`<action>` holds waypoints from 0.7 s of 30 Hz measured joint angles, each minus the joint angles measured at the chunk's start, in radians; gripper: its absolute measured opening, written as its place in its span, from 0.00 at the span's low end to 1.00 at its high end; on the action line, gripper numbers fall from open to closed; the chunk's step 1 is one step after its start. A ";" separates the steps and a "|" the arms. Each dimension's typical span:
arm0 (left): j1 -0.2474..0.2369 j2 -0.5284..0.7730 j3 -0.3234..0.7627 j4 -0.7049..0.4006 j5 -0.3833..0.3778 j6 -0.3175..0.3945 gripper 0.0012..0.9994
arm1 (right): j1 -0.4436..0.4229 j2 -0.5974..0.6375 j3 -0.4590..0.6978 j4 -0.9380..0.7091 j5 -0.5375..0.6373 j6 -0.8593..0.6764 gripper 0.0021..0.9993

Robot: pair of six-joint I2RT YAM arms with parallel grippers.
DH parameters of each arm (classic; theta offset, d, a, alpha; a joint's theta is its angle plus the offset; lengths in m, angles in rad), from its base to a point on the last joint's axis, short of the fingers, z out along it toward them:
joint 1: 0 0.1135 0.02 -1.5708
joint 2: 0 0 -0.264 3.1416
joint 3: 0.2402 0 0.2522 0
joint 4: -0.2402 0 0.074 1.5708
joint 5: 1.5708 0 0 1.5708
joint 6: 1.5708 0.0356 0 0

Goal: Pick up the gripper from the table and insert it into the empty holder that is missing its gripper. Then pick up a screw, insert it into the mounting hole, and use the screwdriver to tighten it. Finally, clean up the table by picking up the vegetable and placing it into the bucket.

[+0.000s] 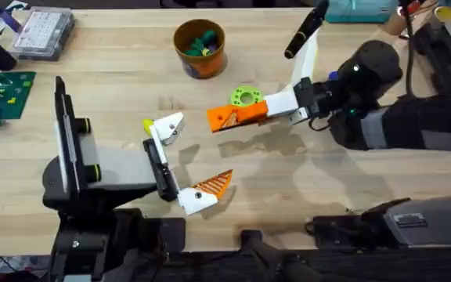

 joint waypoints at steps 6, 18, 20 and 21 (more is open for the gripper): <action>0.000 0.000 0.000 0.000 0.000 0.000 0.99 | 0.000 0.042 -0.028 0.103 -0.003 0.137 0.01; 0.000 0.000 0.000 0.000 0.000 0.000 0.99 | 0.003 0.061 -0.035 0.103 -0.003 0.184 0.01; 0.000 0.000 0.000 0.000 0.000 0.000 0.99 | 0.008 0.061 -0.035 0.103 -0.001 0.184 0.01; 0.000 0.000 0.000 0.000 0.000 0.000 0.99 | 0.013 0.061 -0.035 0.103 0.001 0.184 0.01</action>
